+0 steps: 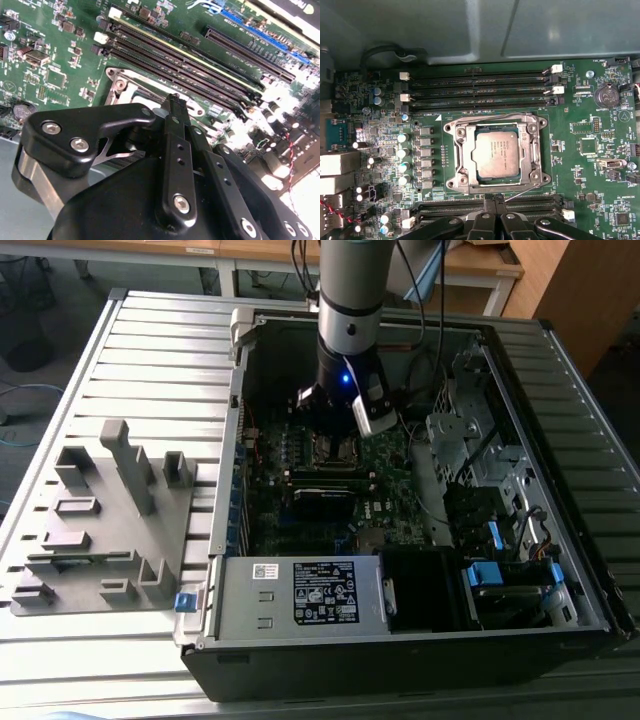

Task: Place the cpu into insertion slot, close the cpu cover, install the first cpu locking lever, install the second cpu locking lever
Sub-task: 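Install the second cpu locking lever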

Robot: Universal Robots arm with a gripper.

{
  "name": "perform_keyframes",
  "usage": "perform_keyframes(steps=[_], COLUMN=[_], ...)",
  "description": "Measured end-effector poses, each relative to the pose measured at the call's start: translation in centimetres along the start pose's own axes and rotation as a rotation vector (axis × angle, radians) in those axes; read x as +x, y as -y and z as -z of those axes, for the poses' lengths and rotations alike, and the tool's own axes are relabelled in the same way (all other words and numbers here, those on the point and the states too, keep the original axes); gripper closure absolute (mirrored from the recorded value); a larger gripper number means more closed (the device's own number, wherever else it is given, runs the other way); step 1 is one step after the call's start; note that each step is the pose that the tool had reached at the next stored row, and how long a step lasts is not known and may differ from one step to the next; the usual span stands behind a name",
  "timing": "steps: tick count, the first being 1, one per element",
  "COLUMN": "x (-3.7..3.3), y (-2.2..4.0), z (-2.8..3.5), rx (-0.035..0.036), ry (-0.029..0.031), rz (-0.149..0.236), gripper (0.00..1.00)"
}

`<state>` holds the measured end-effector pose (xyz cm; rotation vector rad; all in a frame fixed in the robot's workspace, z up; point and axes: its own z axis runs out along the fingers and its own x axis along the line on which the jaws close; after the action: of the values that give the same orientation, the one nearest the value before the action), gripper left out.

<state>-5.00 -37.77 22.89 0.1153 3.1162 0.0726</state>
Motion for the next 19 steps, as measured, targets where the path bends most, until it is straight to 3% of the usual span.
perform_keyframes(steps=[19], x=[0.15], y=[0.04], z=[-0.53], rx=[0.0003], ry=[-0.0001], rz=[0.0], gripper=[0.89])
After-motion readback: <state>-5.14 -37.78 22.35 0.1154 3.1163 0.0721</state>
